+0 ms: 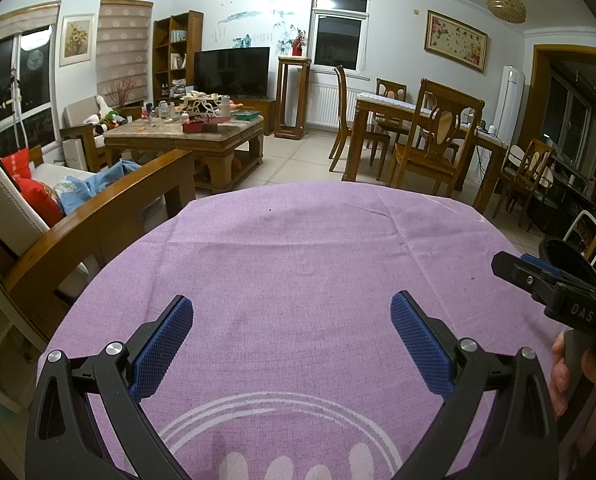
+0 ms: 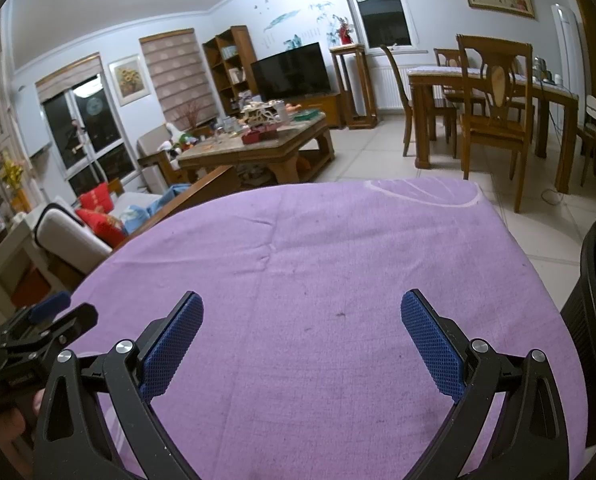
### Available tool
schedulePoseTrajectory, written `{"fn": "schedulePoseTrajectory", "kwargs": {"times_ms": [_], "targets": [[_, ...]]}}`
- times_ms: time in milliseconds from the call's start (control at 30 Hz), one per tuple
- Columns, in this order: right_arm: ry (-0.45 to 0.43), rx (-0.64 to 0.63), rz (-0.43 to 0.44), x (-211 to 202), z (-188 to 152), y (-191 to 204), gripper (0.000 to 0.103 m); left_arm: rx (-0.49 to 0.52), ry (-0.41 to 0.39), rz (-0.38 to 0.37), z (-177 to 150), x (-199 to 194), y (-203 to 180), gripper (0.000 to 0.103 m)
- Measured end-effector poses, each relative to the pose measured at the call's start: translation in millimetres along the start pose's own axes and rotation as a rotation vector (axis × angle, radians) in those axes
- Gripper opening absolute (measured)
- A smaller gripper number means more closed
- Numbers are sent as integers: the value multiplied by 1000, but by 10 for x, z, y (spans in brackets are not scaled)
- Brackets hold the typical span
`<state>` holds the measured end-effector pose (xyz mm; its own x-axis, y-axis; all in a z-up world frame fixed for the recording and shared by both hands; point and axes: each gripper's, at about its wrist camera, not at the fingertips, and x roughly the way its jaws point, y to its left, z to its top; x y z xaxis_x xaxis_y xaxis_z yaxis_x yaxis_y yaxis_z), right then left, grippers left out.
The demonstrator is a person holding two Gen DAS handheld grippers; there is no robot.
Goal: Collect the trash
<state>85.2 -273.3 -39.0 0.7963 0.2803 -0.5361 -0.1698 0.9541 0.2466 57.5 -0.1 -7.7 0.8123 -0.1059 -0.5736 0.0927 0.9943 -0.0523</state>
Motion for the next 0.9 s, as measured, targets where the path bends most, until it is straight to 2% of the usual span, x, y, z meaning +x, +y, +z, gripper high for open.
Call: {"fn": "schedulePoseTrajectory", "kwargs": {"times_ms": [900], "targets": [[2,2,0,-24,26,14,98,-1,-1,-3,-1,-28,-14,98]]}}
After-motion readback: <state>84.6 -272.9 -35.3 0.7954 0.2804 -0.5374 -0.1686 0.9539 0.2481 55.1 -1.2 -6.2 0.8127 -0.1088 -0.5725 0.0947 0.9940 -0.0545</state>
